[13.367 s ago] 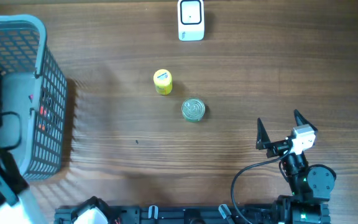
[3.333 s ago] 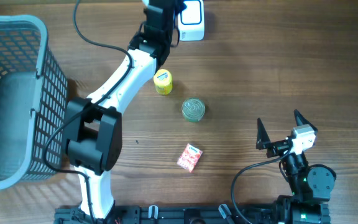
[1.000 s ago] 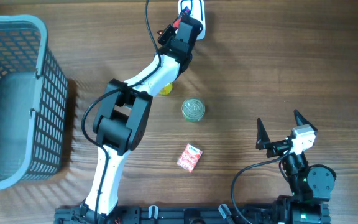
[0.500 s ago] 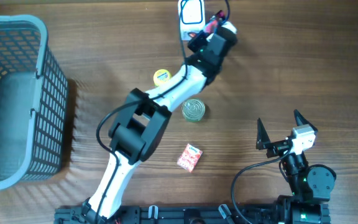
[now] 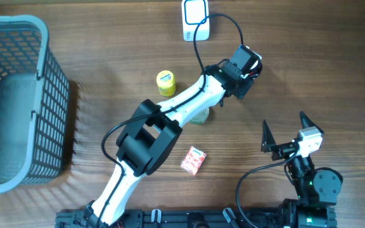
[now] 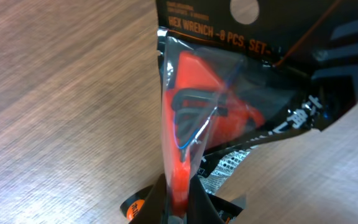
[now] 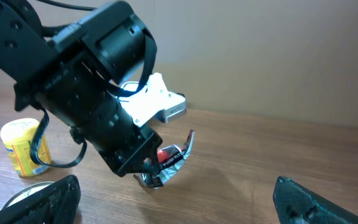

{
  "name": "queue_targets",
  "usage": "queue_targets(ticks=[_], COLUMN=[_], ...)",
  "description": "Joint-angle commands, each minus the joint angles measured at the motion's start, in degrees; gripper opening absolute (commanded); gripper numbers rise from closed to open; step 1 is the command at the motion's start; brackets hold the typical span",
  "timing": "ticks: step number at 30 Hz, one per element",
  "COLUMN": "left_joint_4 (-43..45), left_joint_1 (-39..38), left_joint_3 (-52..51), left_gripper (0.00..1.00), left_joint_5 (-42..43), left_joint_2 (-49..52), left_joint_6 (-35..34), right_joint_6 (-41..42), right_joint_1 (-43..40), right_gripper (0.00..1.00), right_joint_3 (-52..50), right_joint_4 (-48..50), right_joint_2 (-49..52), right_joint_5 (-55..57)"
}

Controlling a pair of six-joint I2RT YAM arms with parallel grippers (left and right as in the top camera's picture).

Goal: Scan the item barcode
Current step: 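Move the hex wrench pack rightward and release it on the table, then grasp the hex wrench pack on the table with the right gripper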

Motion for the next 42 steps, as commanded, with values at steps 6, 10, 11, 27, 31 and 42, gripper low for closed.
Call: queue_targets(ticks=[6,10,11,27,31,42], left_joint_4=[-8.04,-7.96,-7.96,-8.07,-9.53,-11.67], left_joint_1=[0.20,0.13,0.09,-4.37,0.87,18.62], left_joint_3=[0.98,0.94,0.94,0.79,0.90,0.90], left_gripper=[0.04,0.04,0.04,0.85,1.00,1.00], left_joint_5=[12.44,12.50,13.11,11.54,10.29,15.91], left_joint_2=[-4.07,-4.04,-4.02,-1.05,-4.31,-29.27], left_joint_6=[-0.72,-0.74,-0.74,-0.72,-0.74,-1.22], right_joint_6=[12.37,13.55,13.53,22.93,33.09,64.26], right_joint_1=[-0.17,-0.57,-0.57,-0.57,-0.57,-0.57], right_gripper=[1.00,1.00,1.00,1.00,1.00,1.00], right_joint_3=[10.60,24.00,25.75,28.20,28.22,22.51], right_joint_4=[-12.44,-31.36,-33.66,-44.09,-45.09,-45.33], right_joint_2=[-0.26,-0.26,-0.26,-0.26,-0.26,10.71], right_joint_5=[0.63,7.41,7.41,1.53,7.32,17.16])
